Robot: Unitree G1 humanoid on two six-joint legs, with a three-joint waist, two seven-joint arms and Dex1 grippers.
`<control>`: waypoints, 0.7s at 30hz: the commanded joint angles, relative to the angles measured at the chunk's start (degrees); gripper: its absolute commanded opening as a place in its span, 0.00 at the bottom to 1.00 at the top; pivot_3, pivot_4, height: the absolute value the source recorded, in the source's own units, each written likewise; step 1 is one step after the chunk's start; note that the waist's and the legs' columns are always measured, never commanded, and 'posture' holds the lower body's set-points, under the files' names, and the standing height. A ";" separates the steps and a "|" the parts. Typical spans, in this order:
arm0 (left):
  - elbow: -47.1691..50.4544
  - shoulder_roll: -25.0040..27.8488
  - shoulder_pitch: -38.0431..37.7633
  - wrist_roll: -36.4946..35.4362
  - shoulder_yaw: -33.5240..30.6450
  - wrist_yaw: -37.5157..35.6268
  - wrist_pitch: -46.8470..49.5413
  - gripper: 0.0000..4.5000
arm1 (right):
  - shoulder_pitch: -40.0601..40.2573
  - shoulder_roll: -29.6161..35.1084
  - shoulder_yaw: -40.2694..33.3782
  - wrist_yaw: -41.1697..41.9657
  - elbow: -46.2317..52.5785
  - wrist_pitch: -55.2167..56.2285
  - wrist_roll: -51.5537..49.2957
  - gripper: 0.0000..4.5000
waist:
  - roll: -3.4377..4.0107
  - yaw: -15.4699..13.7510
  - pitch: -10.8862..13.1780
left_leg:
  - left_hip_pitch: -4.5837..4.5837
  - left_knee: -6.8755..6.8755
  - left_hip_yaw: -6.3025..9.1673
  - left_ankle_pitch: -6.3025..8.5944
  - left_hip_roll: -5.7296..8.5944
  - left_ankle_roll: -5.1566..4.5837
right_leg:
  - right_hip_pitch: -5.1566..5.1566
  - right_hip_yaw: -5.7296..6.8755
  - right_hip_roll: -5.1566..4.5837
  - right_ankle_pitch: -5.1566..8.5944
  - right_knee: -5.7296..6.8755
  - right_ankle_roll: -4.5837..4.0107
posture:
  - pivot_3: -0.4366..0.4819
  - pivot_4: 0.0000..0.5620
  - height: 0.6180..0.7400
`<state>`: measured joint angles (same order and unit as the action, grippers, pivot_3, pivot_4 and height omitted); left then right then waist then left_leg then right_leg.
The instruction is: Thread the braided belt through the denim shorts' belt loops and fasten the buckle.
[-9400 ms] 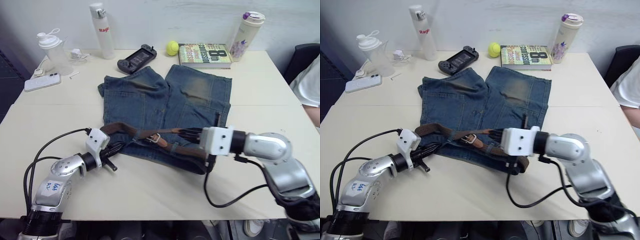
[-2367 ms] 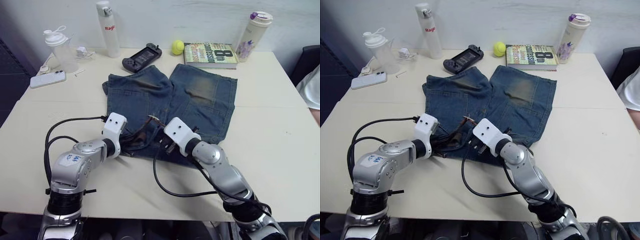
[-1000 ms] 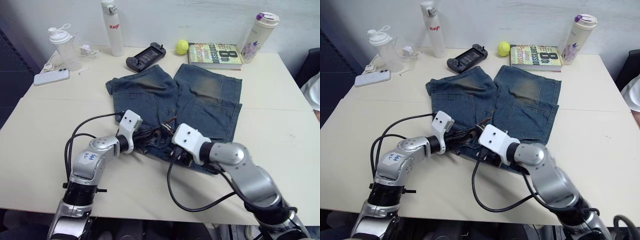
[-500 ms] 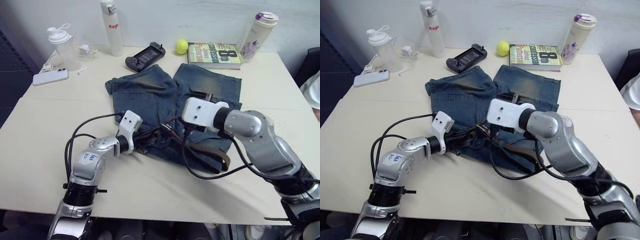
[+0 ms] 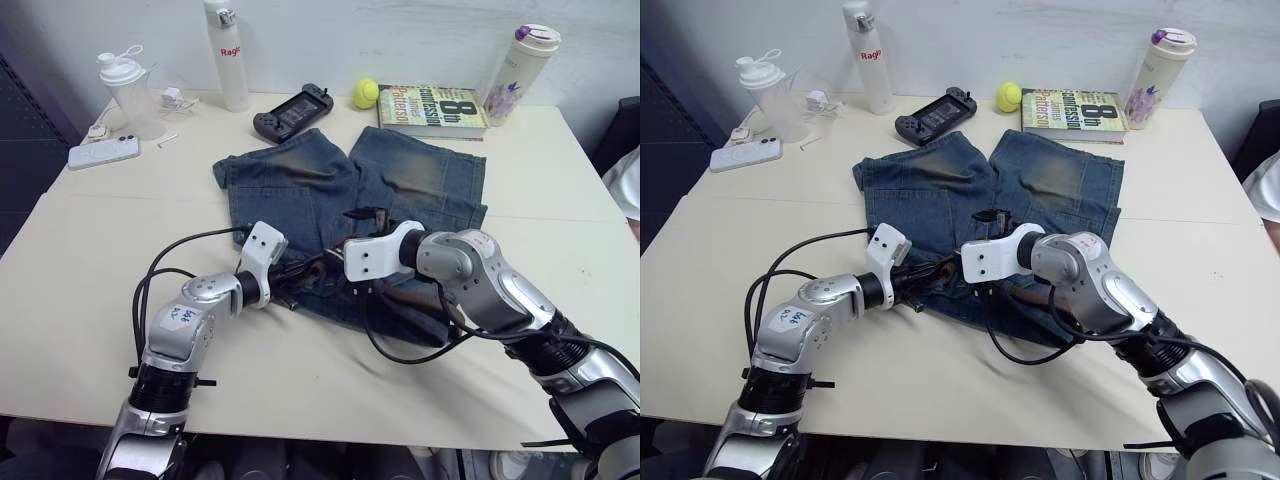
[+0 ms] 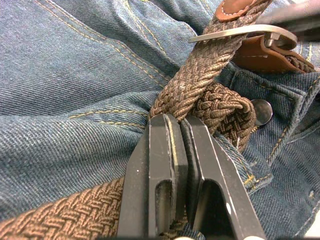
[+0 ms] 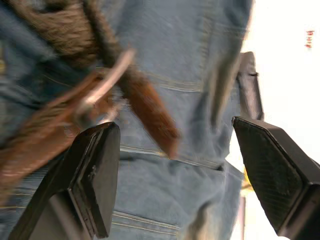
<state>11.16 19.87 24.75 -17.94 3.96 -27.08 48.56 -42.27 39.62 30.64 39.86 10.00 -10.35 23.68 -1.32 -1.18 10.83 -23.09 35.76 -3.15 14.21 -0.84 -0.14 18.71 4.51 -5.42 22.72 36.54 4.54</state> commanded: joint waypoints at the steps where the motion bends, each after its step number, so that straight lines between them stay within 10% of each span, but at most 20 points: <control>1: 1.76 -0.29 -0.52 -0.23 1.04 -0.15 0.02 0.00 | 0.26 -2.16 -0.06 0.61 -1.13 1.83 2.00 0.84 | 0.00 -0.03 0.00 | 0.00 0.01 0.00 0.00 0.00 0.00 | 0.00 0.01 0.00 0.00 0.00 0.00 | 0.48 0.27 1.00; 6: 1.68 -0.41 -0.45 -0.22 1.03 -0.08 0.04 0.00 | 0.82 -2.90 0.15 0.85 -1.52 1.87 2.52 0.66 | 0.00 -0.02 0.00 | -0.03 0.03 0.02 0.00 0.00 0.00 | -0.01 0.02 0.00 0.00 0.00 0.00 | 0.48 0.27 1.00; 14: 1.47 -0.56 -0.33 -0.15 1.01 0.12 -0.11 0.00 | 2.53 -4.24 -0.71 2.38 -0.82 1.88 3.46 0.00 | 0.00 -0.02 0.00 | -0.04 0.09 0.05 0.00 0.00 0.00 | -0.01 0.05 0.00 0.00 0.06 0.00 | 0.48 0.27 1.00; 21: 1.27 -0.71 -0.25 0.03 0.55 0.64 -0.41 0.00 | 3.73 -5.33 -1.93 3.73 0.61 0.91 3.92 0.00 | 0.00 0.07 0.00 | -0.04 0.15 0.07 0.00 0.00 0.00 | -0.02 0.05 0.01 0.00 0.13 0.00 | 0.48 0.27 1.00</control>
<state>11.18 19.87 24.60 -17.78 3.79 -26.61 48.58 -38.93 35.02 30.01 43.06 7.77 -9.35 27.29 -1.31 -1.11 10.83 -23.13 35.91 -3.08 14.21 -0.84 -0.15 18.70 4.56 -5.42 22.72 36.67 4.54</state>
